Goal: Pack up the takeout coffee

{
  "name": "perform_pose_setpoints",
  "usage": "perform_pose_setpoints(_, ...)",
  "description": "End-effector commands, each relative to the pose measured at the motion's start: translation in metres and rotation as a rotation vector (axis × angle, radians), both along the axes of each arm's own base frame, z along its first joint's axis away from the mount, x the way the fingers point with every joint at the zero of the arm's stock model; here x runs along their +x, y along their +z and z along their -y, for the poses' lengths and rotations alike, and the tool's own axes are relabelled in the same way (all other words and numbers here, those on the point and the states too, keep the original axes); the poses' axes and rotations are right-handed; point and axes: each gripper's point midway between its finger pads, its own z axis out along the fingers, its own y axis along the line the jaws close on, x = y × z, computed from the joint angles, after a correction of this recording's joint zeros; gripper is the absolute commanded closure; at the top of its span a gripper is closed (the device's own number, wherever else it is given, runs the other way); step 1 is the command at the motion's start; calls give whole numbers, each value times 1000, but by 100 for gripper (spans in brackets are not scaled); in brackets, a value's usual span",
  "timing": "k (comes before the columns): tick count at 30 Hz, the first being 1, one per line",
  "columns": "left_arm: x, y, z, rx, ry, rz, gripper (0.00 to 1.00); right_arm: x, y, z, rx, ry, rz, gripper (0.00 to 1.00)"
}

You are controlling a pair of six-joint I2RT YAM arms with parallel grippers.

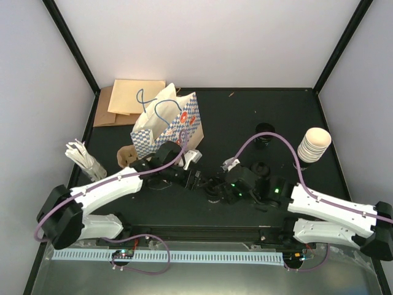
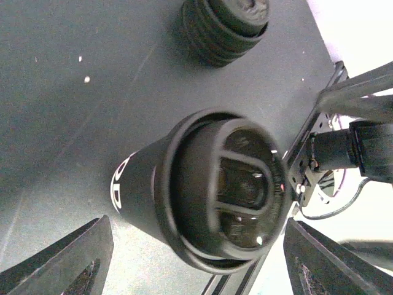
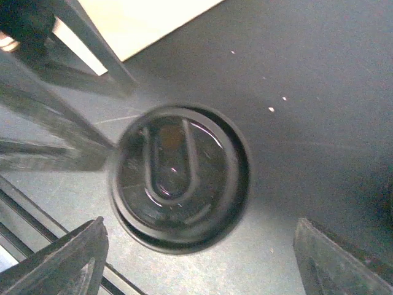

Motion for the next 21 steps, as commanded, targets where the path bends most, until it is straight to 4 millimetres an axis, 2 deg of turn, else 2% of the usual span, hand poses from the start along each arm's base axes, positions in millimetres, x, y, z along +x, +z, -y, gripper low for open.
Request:
perform_pose_setpoints(1, 3, 41, 0, 15, -20, 159, 21, -10, -9, 17, 88, -82, -113, 19)
perform_pose_setpoints(4, -1, 54, 1, 36, -47, 229, 21, -11, -12, 23, 161, -107, -151, 27)
perform_pose_setpoints(9, -4, 62, 9, 123, -102, 333, 25, -9, -15, 26, 290, -158, -233, 42)
perform_pose_setpoints(13, -3, 59, 17, 238, -118, 369, 19, -12, -20, 22, 408, -213, -328, 51)
perform_pose_setpoints(21, -5, 29, 32, 370, -165, 330, 19, -21, -22, 8, 631, -216, -421, 54)
